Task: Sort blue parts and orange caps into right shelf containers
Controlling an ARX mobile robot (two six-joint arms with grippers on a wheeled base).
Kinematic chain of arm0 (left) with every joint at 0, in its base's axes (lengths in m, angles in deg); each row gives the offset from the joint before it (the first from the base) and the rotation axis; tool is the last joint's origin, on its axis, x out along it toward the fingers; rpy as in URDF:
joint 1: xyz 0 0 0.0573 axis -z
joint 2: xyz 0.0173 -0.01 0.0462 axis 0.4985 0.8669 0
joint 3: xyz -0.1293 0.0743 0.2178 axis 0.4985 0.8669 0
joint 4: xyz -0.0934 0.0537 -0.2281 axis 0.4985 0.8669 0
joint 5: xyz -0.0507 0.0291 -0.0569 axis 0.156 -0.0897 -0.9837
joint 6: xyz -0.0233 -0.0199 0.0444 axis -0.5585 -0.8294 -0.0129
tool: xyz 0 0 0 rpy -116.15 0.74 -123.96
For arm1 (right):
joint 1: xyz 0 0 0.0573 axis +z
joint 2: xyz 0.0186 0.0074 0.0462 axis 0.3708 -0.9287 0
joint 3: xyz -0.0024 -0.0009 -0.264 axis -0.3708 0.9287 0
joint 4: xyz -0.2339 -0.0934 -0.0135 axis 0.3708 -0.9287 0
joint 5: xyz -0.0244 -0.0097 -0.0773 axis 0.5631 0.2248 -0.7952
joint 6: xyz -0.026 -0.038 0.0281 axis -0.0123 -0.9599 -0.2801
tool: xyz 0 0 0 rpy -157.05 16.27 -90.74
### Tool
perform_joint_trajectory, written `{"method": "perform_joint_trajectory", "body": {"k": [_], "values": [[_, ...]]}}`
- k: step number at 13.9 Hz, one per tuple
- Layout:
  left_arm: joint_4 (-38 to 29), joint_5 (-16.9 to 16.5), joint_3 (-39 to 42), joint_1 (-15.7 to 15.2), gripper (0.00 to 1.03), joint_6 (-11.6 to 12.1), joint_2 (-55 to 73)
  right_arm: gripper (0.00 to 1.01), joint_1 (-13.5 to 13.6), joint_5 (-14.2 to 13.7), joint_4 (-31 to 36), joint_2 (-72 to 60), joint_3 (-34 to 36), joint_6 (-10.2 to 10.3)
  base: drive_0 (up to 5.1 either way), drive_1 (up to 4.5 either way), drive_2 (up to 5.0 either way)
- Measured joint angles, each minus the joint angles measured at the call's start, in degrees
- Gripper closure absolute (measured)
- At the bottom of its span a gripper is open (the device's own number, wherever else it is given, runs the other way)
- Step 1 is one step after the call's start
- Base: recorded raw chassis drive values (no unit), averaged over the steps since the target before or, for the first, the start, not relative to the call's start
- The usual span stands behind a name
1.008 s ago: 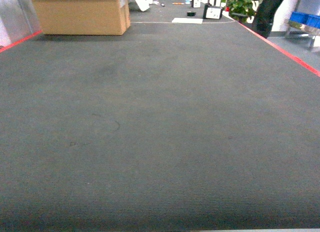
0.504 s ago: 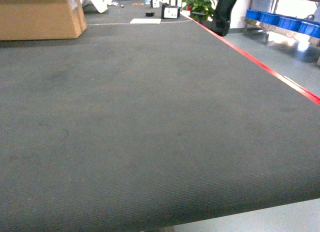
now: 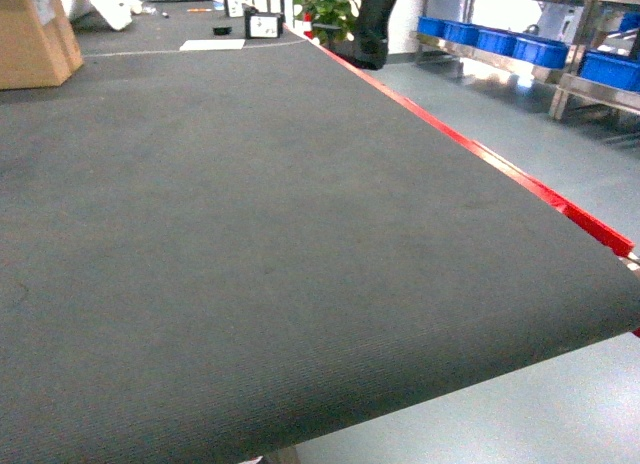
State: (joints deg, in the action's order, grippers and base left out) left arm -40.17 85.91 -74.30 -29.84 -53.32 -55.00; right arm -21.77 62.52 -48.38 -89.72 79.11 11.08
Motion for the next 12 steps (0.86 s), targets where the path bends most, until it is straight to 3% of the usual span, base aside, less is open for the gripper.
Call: {"method": "perform_joint_trajectory", "body": {"k": [12], "values": [[0.00,0.00,0.00,0.00,0.60,0.00,0.00,0.56,0.00,-0.02,-0.02,0.00,0.00,0.00,-1.6,-1.59,-1.6]]}}
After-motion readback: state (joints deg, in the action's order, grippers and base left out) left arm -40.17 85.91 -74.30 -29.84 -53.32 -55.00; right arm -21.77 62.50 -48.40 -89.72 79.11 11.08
